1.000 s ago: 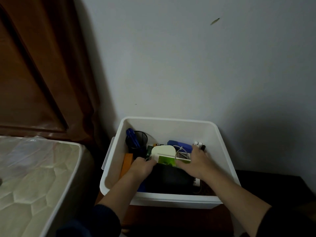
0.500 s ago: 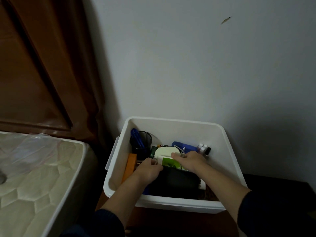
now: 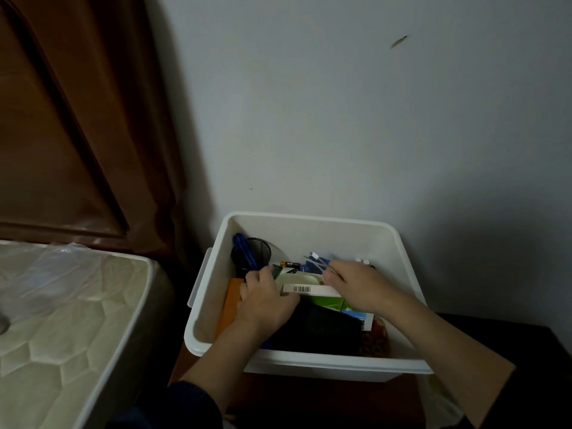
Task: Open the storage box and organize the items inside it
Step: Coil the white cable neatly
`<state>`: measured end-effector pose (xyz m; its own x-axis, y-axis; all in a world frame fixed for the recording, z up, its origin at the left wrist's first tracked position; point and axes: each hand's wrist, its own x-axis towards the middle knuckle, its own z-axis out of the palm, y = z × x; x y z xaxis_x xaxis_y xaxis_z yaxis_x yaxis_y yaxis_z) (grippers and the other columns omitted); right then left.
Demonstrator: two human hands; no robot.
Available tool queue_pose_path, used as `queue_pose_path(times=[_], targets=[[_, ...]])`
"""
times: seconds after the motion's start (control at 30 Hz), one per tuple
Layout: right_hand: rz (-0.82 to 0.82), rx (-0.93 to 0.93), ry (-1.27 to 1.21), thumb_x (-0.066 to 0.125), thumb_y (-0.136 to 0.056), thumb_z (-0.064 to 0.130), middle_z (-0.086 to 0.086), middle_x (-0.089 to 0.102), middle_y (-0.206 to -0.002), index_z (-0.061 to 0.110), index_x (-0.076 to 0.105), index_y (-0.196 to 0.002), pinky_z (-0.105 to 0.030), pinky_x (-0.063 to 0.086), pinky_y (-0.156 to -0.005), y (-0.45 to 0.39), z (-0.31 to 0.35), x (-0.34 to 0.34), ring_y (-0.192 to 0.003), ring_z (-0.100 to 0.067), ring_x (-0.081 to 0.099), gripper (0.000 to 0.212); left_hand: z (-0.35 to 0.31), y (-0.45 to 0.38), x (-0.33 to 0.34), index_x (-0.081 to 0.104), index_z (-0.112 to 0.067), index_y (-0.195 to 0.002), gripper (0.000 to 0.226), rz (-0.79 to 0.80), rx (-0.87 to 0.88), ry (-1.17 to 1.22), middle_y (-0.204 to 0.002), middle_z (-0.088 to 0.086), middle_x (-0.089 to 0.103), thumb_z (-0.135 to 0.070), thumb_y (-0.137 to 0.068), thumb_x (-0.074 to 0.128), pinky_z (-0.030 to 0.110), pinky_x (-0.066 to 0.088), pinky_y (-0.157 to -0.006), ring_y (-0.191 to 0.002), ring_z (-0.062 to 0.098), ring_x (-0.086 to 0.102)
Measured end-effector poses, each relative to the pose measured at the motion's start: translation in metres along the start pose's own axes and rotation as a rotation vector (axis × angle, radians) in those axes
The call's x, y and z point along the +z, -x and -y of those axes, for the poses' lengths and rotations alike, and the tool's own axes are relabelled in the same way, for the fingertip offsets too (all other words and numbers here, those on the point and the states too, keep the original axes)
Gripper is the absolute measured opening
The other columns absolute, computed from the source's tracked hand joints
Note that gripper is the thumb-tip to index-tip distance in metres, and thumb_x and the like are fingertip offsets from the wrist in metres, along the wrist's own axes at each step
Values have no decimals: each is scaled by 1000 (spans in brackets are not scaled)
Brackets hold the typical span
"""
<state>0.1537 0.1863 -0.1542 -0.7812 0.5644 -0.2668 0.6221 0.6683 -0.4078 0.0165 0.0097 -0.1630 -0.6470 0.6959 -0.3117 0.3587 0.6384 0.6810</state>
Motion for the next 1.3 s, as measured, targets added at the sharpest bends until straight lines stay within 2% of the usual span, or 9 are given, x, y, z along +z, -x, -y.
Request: queue_pose_path(times=[0.23, 0.37, 0.5, 0.63, 0.8, 0.9, 1.0, 1.2, 1.3], targets=[[-136, -49, -143, 36, -113, 42, 4, 73, -89, 28, 53, -92, -37, 56, -78, 40, 21, -36, -81, -12, 67, 31, -12, 26, -4, 39, -43, -153, 64, 134, 306, -80, -156, -11, 38, -41, -96, 69, 47, 33, -121, -143, 21, 31], [-130, -81, -252, 36, -113, 40, 7, 77, -84, 28, 55, -91, -28, 51, -69, 62, 26, -53, -72, -1, 66, 32, -21, 38, -3, 54, -40, -131, 39, 26, 428, -227, -137, -12, 55, -39, -96, 72, 45, 50, -107, -125, 13, 49], [-205, -61, -253, 35, -113, 42, 11, 78, -85, 29, 54, -90, -27, 48, -66, 81, 21, -65, -68, -3, 65, 32, -22, 41, -10, 58, -36, -123, 27, -87, 426, -333, -129, -8, 64, -31, -99, 68, 39, 58, -96, -115, 15, 62], [-286, -10, -370, 36, -113, 36, 1, 77, -79, 24, 54, -92, -30, 54, -58, 99, 18, -80, -69, -22, 73, 30, -5, 44, -22, 54, -35, -123, 28, -173, 339, -407, -125, -6, 60, -25, -100, 66, 37, 57, -89, -109, 18, 63], [-738, -128, -252, 30, -112, 43, 2, 62, -67, 31, 50, -91, -33, 48, -55, 111, 33, -99, -58, -13, 59, 31, 2, 42, -29, 55, -39, -133, 36, -82, 276, -489, -126, -4, 54, -18, -103, 57, 39, 56, -95, -108, 19, 60], [-959, -265, -466, 29, -110, 49, 2, 59, -60, 38, 48, -90, -22, 46, -46, 114, 49, -118, -55, -13, 61, 30, 5, 37, -26, 64, -38, -124, 28, -4, 214, -524, -133, -1, 60, -19, -106, 53, 36, 53, -103, -116, 20, 60], [-896, -359, -828, 34, -111, 47, 4, 58, -59, 38, 52, -91, -30, 56, -47, 115, 62, -135, -53, -17, 65, 28, 4, 35, -21, 59, -33, -133, 27, 51, 159, -455, -138, 1, 62, -32, -106, 55, 32, 53, -103, -114, 16, 60], [-725, -381, -1072, 35, -111, 41, 5, 52, -61, 23, 52, -97, -33, 54, -43, 115, 74, -133, -52, -22, 63, 29, -22, 52, -18, 26, -32, -154, 91, -202, 433, -287, -153, 0, 29, -52, -82, 79, 41, 47, -111, -141, 25, 38], [-713, -381, -1165, 35, -107, 45, 6, 49, -60, 31, 56, -90, -33, 53, -43, 121, 81, -136, -50, -20, 61, 30, -53, 68, -17, 43, -48, -144, 60, -35, 546, -327, -162, -10, 18, -59, -90, 68, 51, 33, -120, -149, 22, 17]])
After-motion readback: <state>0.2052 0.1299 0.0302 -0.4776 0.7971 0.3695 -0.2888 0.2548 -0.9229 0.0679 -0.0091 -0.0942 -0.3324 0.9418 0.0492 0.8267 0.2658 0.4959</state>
